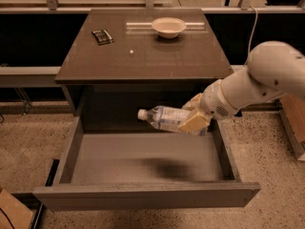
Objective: Pick blue plastic bottle from top drawer and place on counter
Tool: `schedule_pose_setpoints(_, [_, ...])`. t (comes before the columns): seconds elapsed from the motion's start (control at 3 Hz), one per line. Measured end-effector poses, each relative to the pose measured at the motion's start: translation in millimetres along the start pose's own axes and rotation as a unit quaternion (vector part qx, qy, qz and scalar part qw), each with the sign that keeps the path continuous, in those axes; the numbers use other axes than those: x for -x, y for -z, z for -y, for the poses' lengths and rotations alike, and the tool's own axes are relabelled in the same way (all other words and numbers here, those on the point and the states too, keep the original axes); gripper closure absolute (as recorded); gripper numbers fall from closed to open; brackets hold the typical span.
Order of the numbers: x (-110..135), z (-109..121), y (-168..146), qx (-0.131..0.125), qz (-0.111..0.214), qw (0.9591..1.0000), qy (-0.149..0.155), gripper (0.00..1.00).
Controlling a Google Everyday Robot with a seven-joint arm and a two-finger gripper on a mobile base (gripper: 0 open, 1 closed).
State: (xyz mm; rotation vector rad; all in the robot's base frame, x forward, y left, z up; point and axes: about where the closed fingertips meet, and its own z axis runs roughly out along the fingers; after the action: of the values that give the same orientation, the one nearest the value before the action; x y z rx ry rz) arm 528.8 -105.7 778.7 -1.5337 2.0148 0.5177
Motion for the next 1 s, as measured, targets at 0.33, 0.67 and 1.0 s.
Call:
schedule_pose_setpoints(0.33, [36,28,59,-0.033,0.021,0.9986,0.036,1.0])
schedule_pose_setpoints(0.67, [73,80,101,-0.092,0.025,0.9942,0.049,1.0])
schedule_pose_setpoints(1.0, [103,137,115,-0.149,0.018,0.9881,0.032,1.0])
